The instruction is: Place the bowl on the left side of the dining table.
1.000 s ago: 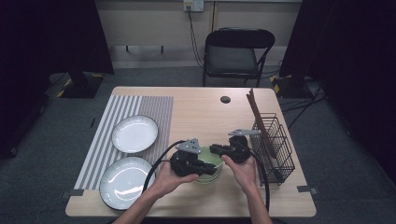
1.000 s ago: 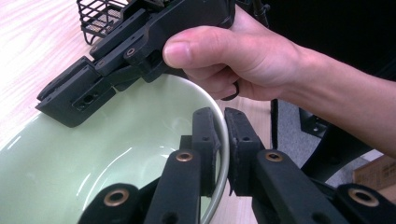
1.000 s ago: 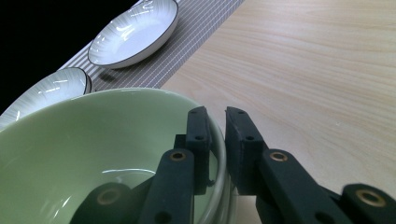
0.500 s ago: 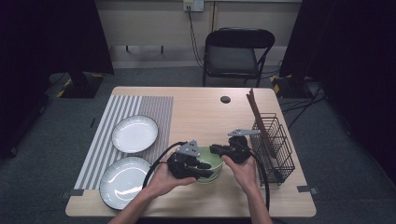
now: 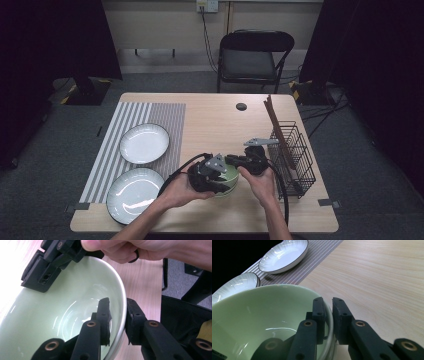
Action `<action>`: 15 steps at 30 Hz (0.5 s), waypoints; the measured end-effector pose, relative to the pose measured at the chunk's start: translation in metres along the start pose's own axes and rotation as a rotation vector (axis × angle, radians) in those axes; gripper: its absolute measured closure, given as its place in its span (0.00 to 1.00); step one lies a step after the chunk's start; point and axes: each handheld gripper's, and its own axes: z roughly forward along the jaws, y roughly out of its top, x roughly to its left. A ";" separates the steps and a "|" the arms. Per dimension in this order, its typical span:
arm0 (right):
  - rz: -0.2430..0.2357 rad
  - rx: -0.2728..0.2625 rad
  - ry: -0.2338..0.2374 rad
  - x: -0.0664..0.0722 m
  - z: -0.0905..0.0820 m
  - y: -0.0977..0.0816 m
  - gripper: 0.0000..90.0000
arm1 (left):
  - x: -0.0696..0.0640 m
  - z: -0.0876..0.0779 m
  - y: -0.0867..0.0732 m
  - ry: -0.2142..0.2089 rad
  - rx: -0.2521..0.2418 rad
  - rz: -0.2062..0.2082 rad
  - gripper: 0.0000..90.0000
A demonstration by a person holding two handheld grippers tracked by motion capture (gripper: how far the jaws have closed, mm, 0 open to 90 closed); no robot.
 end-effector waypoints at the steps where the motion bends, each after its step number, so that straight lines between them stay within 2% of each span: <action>1: 0.001 -0.001 0.001 0.000 0.000 0.000 0.91 | 0.000 0.000 0.000 -0.004 0.004 -0.006 0.86; 5: -0.007 -0.003 0.002 0.000 -0.001 0.001 0.91 | 0.000 0.002 0.001 -0.015 0.011 -0.002 0.91; 10: -0.011 -0.001 0.001 0.001 0.000 0.001 0.91 | 0.002 0.003 0.000 -0.036 -0.011 -0.009 0.93; 12: -0.011 -0.005 0.001 0.000 0.000 0.001 0.91 | 0.002 0.004 -0.001 -0.039 -0.026 -0.024 0.93; 15: -0.032 -0.016 -0.007 0.002 0.000 0.002 0.91 | 0.003 0.003 -0.003 -0.040 -0.038 -0.022 0.93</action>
